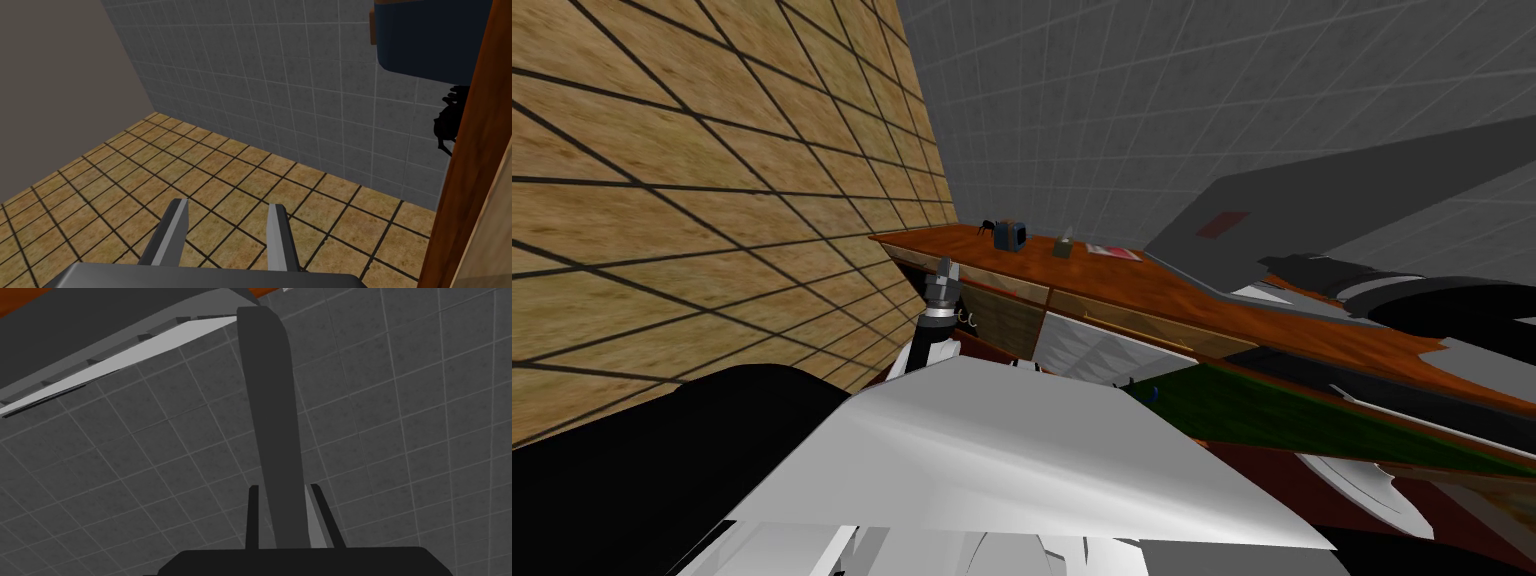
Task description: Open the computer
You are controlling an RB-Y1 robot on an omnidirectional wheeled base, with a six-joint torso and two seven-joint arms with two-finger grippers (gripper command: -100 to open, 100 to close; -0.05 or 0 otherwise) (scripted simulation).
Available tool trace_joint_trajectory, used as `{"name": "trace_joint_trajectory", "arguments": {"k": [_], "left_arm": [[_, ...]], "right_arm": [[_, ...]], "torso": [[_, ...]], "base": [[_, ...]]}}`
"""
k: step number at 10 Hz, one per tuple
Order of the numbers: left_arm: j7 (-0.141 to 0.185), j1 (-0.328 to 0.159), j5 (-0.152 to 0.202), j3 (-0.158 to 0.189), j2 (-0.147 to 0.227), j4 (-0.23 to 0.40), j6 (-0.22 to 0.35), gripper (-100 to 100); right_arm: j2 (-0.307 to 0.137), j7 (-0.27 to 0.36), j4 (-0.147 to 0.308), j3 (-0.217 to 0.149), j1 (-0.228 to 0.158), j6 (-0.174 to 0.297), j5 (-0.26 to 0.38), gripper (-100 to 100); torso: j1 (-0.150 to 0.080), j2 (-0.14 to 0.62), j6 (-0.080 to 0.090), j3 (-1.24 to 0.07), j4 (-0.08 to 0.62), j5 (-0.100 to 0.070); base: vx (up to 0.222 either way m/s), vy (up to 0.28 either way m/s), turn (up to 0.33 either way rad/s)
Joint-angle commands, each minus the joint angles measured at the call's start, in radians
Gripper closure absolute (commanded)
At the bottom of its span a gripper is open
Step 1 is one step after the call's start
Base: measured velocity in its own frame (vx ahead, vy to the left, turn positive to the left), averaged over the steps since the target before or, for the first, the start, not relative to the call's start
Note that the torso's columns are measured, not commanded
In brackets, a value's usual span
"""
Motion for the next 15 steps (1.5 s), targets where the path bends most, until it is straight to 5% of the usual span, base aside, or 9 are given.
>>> {"name": "trace_joint_trajectory", "arguments": {"k": [1,6,7,15], "left_arm": [[0.0,0.0,0.0,0.0,0.0,0.0,0.0,0],[0.0,0.0,0.0,0.0,0.0,0.0,0.0,0],[0.0,0.0,0.0,0.0,0.0,0.0,0.0,0],[0.0,0.0,0.0,0.0,0.0,0.0,0.0,0]], "right_arm": [[0.035,-0.036,-0.008,0.02,0.012,-0.005,-0.031,100],[0.059,-0.068,-0.007,0.031,0.009,-0.012,-0.061,100],[0.051,-0.064,-0.005,0.031,-0.017,-0.008,-0.063,100],[0.161,-0.178,-0.002,0.09,-0.038,-0.023,-0.166,100]], "torso": [[-0.001,0.0,0.001,0.0,0.0,0.0],[-0.002,-0.002,0.0,-0.002,-0.001,-0.001],[-0.001,-0.002,-0.001,-0.001,-0.001,-0.001],[0.003,-0.004,-0.005,-0.003,-0.002,0.0]], "base": [[-0.005,-0.026,0.015],[-0.001,-0.014,0.008],[0.0,0.0,0.0],[-0.011,-0.019,0.053]]}}
